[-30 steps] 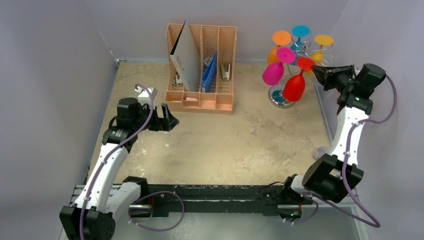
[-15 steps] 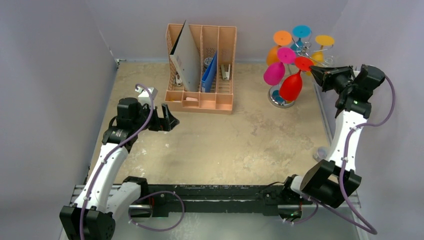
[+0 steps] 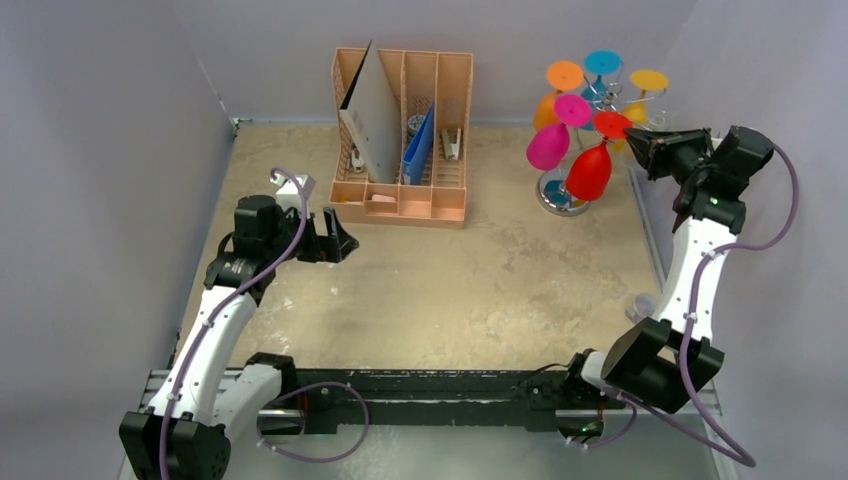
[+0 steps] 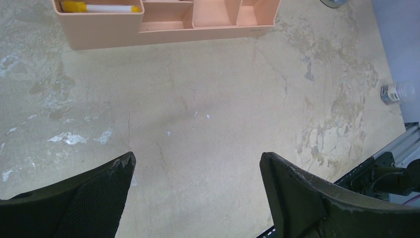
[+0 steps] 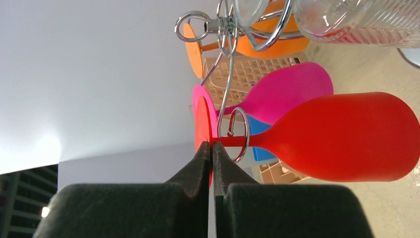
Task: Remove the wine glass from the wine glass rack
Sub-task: Pick up the wine glass from the wine rack, then place the wine glass at the center of the board.
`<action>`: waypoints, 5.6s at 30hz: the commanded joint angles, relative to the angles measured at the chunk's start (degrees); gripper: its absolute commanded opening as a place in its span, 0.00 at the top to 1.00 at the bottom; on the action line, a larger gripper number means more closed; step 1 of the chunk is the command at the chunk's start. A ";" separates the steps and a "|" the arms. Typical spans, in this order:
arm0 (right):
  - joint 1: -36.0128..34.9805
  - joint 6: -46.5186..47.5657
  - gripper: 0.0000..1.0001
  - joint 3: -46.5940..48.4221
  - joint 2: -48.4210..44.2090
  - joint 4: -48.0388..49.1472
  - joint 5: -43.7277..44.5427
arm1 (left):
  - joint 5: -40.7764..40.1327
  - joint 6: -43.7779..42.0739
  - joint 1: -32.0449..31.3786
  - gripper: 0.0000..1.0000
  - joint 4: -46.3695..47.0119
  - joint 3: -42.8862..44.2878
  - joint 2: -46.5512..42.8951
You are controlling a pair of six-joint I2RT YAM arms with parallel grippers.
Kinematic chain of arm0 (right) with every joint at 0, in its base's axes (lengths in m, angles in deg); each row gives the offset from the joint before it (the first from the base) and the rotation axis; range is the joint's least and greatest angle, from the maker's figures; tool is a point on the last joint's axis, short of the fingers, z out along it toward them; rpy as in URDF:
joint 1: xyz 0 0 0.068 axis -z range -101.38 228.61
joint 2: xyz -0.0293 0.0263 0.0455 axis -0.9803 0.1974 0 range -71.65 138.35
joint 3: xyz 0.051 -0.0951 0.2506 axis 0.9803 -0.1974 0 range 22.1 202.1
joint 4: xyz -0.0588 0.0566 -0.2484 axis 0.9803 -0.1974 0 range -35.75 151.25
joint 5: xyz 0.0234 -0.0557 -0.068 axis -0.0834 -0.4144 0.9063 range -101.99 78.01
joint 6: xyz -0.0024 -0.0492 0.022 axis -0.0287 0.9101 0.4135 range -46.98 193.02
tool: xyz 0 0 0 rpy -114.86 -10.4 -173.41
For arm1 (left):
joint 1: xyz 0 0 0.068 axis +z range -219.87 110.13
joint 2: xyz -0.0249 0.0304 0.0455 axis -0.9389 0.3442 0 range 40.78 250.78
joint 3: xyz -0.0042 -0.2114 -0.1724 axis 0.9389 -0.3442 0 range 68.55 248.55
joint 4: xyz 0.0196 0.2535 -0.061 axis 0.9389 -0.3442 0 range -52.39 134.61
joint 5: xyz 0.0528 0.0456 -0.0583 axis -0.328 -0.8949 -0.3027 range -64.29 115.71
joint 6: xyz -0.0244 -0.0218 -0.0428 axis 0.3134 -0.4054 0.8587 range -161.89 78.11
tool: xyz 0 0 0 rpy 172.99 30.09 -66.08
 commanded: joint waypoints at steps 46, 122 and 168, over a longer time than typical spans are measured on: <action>-2.79 1.49 1.00 5.85 2.00 -1.02 0.43 | -0.29 -0.60 0.11 0.03 0.55 1.98 -0.11; -2.69 15.66 1.00 4.12 -18.85 -26.06 24.98 | -7.15 5.20 0.28 0.00 1.02 1.54 -3.23; -51.20 38.71 1.00 -13.70 -17.14 -17.79 -0.13 | 28.77 29.46 -13.78 0.08 33.18 2.39 10.35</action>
